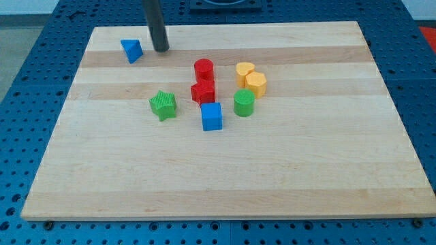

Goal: Move the blue triangle to the top left

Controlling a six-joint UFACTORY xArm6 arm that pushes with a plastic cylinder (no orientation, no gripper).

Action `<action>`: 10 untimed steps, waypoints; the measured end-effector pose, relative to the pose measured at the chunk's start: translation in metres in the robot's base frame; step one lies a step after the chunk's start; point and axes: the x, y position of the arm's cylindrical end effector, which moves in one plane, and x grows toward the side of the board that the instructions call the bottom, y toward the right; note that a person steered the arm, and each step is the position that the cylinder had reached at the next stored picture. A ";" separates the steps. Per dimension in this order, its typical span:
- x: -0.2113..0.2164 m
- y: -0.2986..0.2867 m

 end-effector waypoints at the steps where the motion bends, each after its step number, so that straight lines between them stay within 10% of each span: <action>1: -0.018 -0.042; 4: 0.052 -0.095; 10: 0.056 -0.046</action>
